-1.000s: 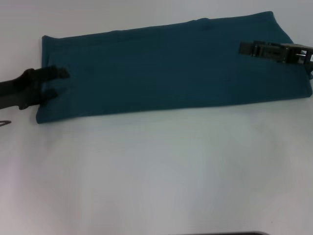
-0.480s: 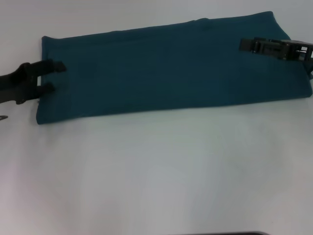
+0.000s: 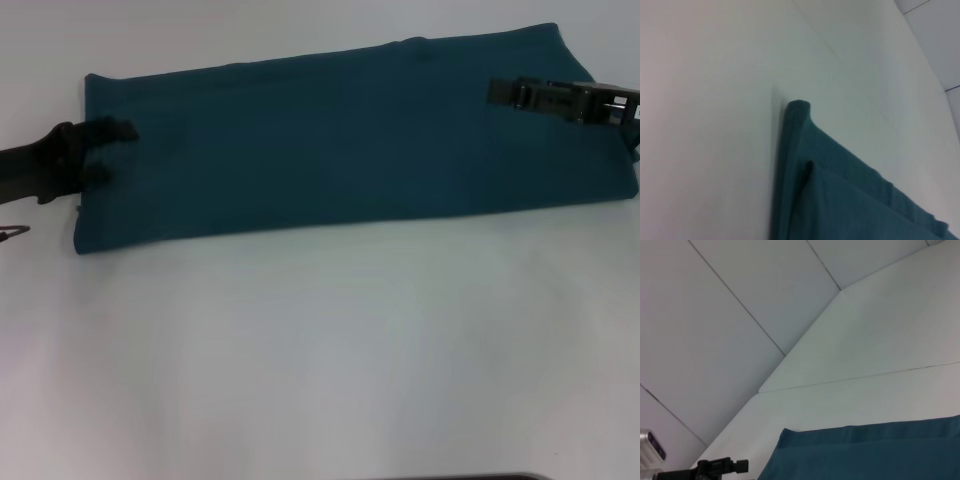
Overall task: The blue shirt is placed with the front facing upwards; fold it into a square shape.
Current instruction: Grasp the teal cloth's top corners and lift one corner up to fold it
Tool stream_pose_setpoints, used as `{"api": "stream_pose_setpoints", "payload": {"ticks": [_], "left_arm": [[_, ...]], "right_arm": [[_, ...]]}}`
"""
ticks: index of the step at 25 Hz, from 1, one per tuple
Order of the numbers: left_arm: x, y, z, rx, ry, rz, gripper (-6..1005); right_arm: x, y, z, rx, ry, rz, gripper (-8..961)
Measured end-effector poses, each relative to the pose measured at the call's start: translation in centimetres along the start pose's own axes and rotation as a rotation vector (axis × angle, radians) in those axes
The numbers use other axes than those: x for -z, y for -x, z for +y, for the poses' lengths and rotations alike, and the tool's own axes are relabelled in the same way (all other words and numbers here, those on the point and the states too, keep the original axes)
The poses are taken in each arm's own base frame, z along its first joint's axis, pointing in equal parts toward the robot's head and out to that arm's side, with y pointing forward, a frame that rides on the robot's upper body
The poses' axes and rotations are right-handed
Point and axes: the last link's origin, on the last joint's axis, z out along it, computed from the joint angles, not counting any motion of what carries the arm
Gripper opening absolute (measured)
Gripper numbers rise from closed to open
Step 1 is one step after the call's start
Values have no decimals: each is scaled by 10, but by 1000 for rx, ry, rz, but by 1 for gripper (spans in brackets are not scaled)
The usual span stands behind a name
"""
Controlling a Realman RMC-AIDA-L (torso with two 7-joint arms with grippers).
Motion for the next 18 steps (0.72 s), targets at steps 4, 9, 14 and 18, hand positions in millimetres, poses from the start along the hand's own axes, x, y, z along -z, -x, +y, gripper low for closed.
{"api": "stream_pose_setpoints", "payload": {"ticks": [4,9,14,18], "left_arm": [[1,4,-4,5,-8,-10,827],[14,2,-1,11,52,-10,828],[29,8,-1,39,109,-27,827],[27,20,-11,88,74,-86,827]], "right_arm": [[1,-1,0,-5,-1,-4,902],[0,2,0,0,2,-4,900],[0,1,1,0,3,-3,899],[0,1,0,-1,2,-1,898]]}}
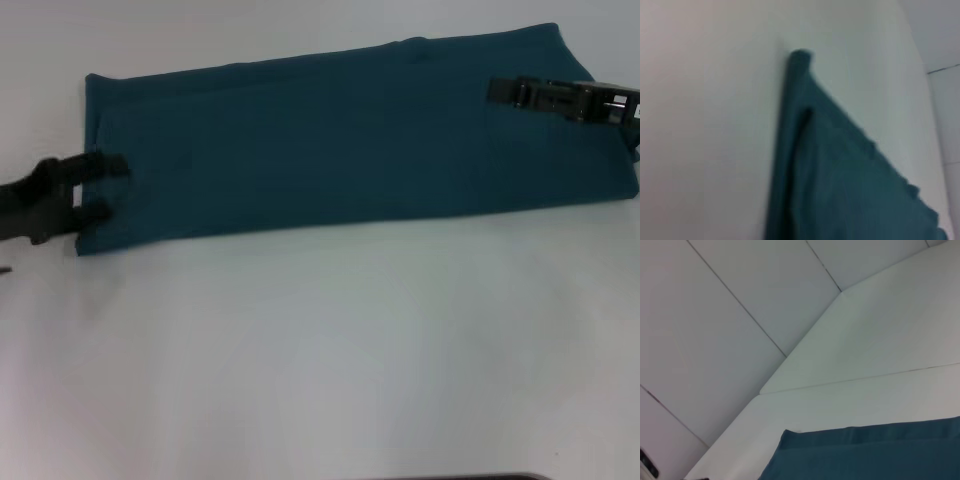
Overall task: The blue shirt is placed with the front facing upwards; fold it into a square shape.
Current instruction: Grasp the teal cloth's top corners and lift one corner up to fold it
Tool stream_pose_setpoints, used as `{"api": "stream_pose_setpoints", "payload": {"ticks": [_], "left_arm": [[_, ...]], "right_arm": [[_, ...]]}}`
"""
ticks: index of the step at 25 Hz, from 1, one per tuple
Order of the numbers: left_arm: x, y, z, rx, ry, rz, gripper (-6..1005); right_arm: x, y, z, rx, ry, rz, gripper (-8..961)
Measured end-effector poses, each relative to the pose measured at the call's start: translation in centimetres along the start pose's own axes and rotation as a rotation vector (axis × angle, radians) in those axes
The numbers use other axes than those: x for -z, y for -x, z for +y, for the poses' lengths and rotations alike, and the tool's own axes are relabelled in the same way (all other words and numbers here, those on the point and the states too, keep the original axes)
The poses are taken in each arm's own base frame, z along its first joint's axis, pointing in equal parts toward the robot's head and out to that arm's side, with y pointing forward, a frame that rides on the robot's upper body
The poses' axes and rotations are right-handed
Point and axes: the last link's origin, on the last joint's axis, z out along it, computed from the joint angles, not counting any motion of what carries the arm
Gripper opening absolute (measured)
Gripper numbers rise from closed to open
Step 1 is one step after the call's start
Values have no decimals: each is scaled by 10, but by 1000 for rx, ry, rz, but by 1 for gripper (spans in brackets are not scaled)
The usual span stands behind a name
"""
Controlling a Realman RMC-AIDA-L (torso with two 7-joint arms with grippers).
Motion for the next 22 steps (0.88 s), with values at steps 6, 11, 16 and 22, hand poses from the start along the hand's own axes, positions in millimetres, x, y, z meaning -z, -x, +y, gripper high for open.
{"api": "stream_pose_setpoints", "payload": {"ticks": [6,11,16,22], "left_arm": [[-2,2,-8,46,-38,3,828],[0,1,-3,32,-6,12,826],[-2,-3,5,24,29,29,824],[-10,-11,1,57,-19,101,823]], "right_arm": [[0,-1,0,0,0,4,897],[2,-3,0,-6,0,2,895],[1,-4,1,-7,5,3,894],[0,-4,2,-9,9,3,893]]}}
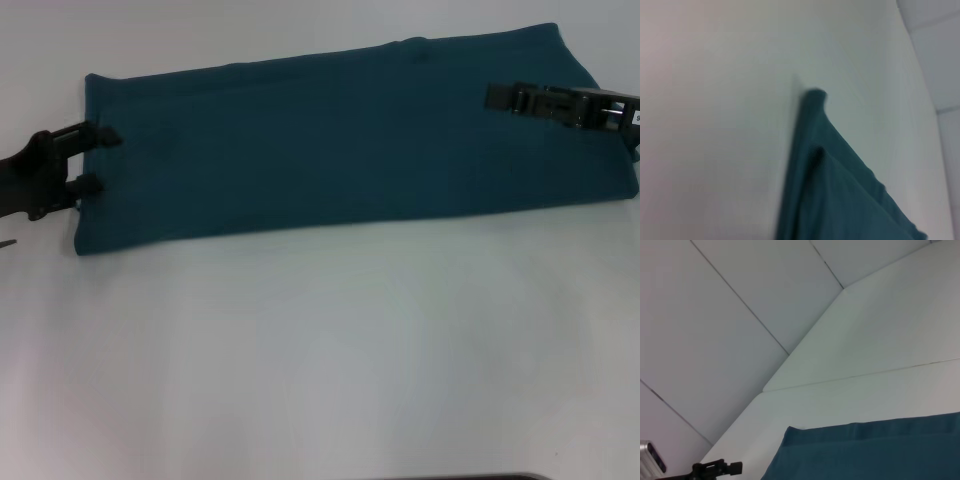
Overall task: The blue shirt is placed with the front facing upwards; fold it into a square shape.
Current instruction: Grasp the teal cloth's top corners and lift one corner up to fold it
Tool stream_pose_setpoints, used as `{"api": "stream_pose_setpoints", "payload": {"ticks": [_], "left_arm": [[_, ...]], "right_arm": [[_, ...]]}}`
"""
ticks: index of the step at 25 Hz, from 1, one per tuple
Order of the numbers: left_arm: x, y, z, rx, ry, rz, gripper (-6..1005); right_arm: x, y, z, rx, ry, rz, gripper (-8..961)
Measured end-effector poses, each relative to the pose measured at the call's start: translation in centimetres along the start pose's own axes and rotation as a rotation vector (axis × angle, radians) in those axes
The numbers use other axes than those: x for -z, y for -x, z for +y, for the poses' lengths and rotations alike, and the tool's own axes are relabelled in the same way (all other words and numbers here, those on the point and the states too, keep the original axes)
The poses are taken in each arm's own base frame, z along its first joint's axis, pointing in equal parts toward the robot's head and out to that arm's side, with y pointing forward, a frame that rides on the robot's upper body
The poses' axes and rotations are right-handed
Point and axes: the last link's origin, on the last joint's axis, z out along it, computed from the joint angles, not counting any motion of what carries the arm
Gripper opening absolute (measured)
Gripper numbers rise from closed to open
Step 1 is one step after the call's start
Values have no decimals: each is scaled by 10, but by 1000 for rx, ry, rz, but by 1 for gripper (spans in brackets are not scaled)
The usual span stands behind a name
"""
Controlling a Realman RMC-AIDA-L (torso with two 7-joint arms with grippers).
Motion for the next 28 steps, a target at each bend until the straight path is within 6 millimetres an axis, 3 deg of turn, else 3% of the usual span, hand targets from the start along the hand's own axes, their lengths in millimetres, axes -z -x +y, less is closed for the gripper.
{"api": "stream_pose_setpoints", "payload": {"ticks": [14,22,28], "left_arm": [[-8,-3,-2,-15,-56,10,824],[4,-9,3,-21,-18,26,824],[8,-6,-4,-1,-32,23,824]], "right_arm": [[1,0,0,-12,1,-3,889],[1,1,-1,-13,0,-6,887],[2,1,-1,-12,-3,-7,886]]}}
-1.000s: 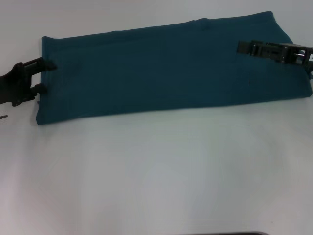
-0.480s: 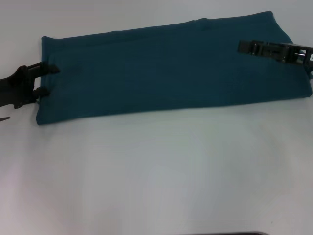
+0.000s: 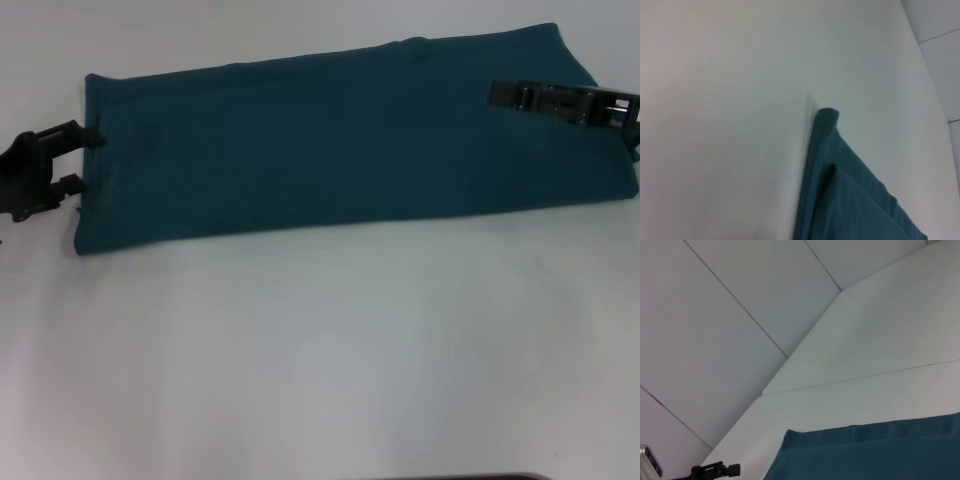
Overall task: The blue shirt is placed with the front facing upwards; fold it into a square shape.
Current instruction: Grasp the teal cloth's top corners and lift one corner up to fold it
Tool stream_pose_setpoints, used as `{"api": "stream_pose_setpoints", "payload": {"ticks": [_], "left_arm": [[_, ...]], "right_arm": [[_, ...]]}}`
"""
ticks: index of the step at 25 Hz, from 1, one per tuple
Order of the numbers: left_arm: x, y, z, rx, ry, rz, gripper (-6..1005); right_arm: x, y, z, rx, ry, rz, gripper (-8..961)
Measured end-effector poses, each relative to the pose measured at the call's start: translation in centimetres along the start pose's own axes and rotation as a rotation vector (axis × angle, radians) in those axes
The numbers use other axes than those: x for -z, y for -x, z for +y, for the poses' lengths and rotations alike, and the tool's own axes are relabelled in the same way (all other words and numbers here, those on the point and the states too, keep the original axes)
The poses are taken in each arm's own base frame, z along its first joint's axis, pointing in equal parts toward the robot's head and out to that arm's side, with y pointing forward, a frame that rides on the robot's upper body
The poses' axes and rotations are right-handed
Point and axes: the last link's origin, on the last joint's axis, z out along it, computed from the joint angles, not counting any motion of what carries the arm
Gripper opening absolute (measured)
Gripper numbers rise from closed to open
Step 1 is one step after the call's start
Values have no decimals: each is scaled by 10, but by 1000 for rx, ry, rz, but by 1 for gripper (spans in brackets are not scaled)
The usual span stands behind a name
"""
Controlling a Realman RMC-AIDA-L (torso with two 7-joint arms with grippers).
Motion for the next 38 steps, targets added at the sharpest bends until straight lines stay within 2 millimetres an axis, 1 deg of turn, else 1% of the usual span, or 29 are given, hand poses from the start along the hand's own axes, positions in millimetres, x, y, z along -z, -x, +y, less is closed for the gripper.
{"api": "stream_pose_setpoints", "payload": {"ticks": [4,10,22,29,38], "left_arm": [[2,4,-4,8,-4,-8,824],[0,9,-4,4,3,-30,824],[3,2,3,-18,16,-3,823],[3,4,3,-16,21,-7,823],[-1,12,-2,-7,2,-39,823]], "right_arm": [[0,1,0,2,-1,0,885],[-1,2,0,4,2,0,883],[0,-2,0,-8,1,1,880],[0,-3,-1,-12,1,2,879],[1,-3,-1,-11,-2,1,876]]}}
